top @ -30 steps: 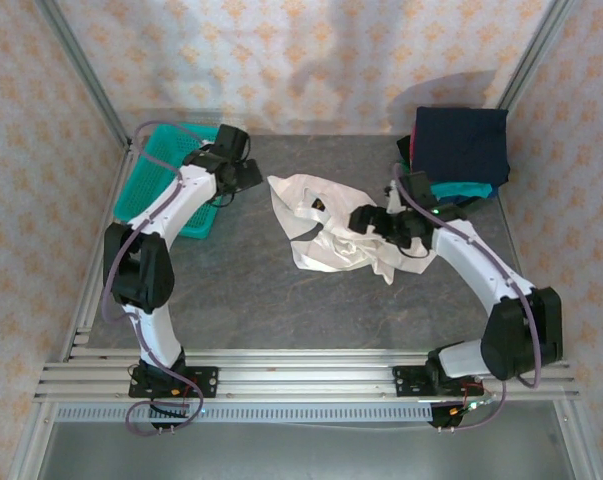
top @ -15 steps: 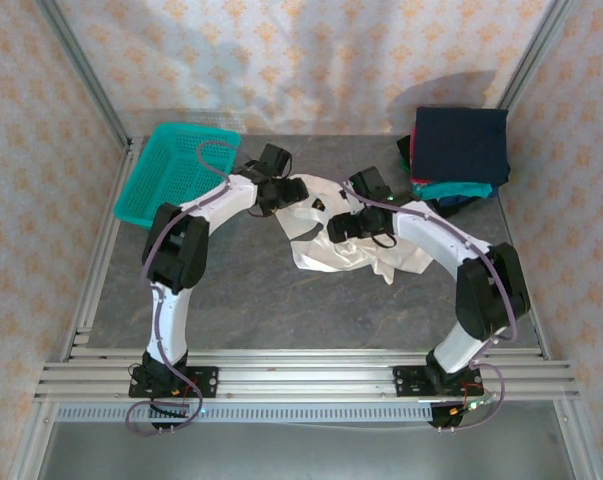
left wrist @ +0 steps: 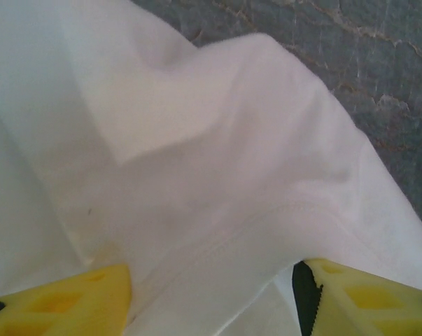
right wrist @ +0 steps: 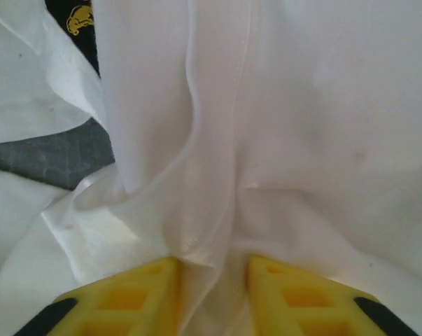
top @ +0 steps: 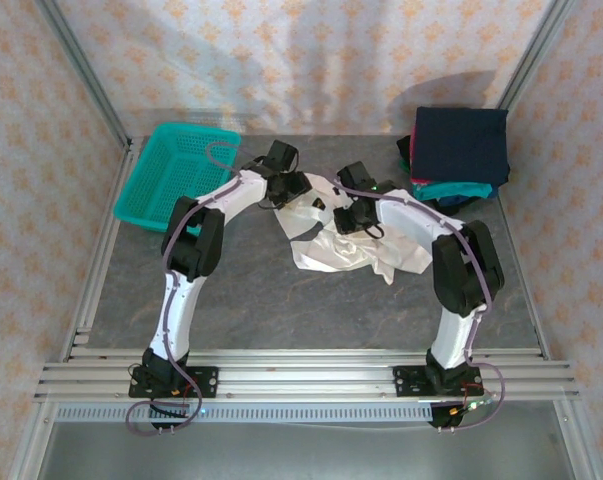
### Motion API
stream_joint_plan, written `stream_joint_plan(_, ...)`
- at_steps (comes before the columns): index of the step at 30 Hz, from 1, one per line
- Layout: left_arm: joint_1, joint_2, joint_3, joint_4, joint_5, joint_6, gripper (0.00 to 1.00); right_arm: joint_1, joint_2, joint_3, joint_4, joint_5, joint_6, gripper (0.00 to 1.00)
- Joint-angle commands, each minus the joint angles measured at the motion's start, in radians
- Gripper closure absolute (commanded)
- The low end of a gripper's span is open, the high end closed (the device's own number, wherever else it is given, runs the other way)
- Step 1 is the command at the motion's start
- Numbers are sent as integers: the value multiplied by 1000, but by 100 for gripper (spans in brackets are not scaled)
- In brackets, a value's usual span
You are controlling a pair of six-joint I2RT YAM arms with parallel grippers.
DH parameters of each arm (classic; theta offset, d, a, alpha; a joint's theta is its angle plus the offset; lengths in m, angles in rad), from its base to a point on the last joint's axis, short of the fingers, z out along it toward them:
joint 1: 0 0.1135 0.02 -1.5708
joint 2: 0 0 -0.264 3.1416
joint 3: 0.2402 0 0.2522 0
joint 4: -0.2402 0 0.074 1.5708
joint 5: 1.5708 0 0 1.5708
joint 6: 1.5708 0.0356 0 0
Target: Fold and stack the t-shirts
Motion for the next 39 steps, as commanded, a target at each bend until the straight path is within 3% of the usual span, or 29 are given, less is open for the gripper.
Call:
stream_joint_plan(1,10,63,67,-25,9,-25,47,3,1,48,17,77,34,77)
stream_joint_plan(4,14,61,71,-54,-4,-5,57,3,-32,56,30,85,52,85)
stream_joint_plan(7,25,42,54,-52,-19,-5,84,4,-81,44,46,81,68,93)
stream_joint_plan(10,27,16,58,-58,-39,19,100,4,-135,24,62,69,83,99)
stream_joint_plan(20,50,-215,-38,-12,-144,102,100,4,-310,13,68,-22,141,100)
stream_joint_plan(27,65,-406,-39,-12,-227,166,100,5,-409,51,82,-187,232,100)
stream_joint_plan(31,72,-509,73,-60,-287,234,100,11,-447,86,143,-337,337,100)
stream_joint_plan(39,72,-506,485,-176,-347,376,100,97,-451,230,315,-521,569,100)
